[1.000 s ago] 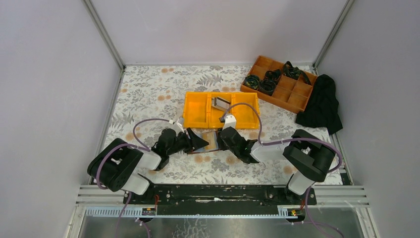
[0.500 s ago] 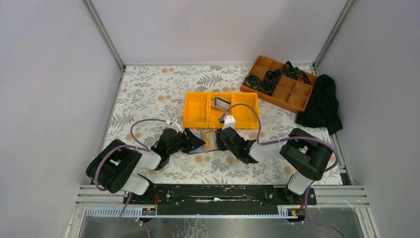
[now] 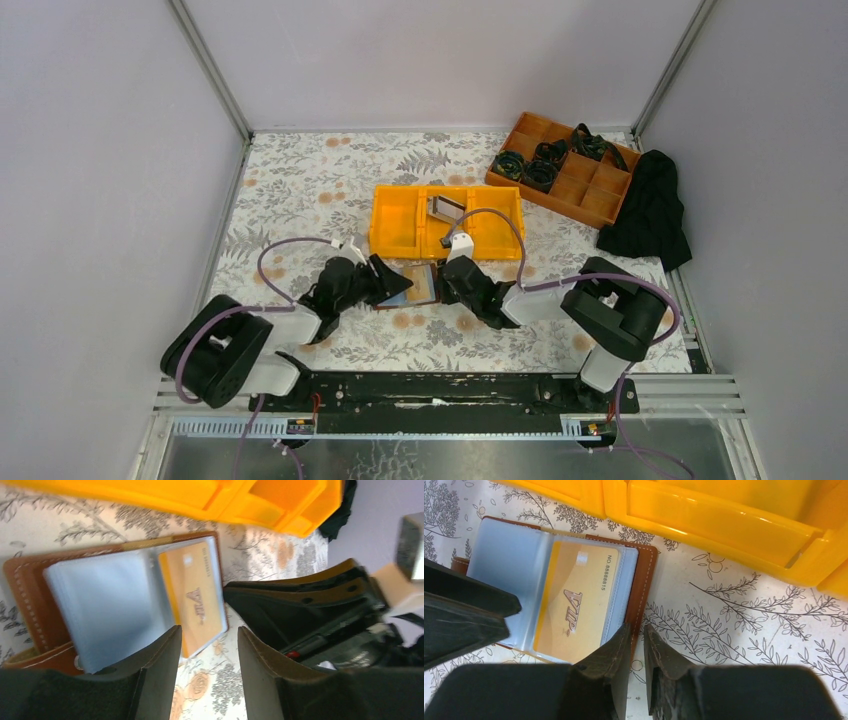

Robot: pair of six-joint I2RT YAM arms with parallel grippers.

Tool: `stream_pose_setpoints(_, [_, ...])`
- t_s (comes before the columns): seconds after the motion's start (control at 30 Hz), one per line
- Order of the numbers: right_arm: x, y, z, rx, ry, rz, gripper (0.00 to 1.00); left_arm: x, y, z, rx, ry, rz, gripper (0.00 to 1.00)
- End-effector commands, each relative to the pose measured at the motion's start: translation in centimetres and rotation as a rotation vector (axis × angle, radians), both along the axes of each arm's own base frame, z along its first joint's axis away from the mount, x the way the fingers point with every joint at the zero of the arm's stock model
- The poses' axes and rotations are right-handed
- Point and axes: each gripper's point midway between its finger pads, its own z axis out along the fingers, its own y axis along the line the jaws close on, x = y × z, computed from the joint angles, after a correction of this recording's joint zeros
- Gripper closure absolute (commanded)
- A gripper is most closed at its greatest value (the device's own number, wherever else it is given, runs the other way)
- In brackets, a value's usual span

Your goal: Take the credit cards out of the card holder

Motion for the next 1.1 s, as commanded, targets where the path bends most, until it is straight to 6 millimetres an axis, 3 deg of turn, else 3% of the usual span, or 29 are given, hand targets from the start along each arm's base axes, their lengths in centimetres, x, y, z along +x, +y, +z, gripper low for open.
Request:
stream_pose_setpoints(0.0, [0.5,1.1,0.6,0.035,-0.002,0.003,0.78,1.3,-0.5,3.3,-0.007,-0.084,0.005,0.48])
stream_pose_setpoints(0.1, [0.6,1.4,0.7,0.043,0.000,0.008,0.78,1.9,-0.1,3.5,0.035,-0.111,0.020,0.48])
stream_pose_setpoints(0.27, [0.6,1.6,1.2,0.047,-0.003,0.016,0.78,2.2,-0.2,2.0,0.056,-0.079,0.020,0.48])
stream_pose_setpoints(0.67, [0.5,1.4,1.0,0.042,0.002,0.014,0.78,1.9,0.1,-0.3,0.085,-0.029,0.028,0.46])
stream_pose_setpoints(1.07, [0.3,1.4,0.6,0.030,0.008,0.021,0.78,1.7,-0.6,-1.3,0.060,0.011,0.009,0.46])
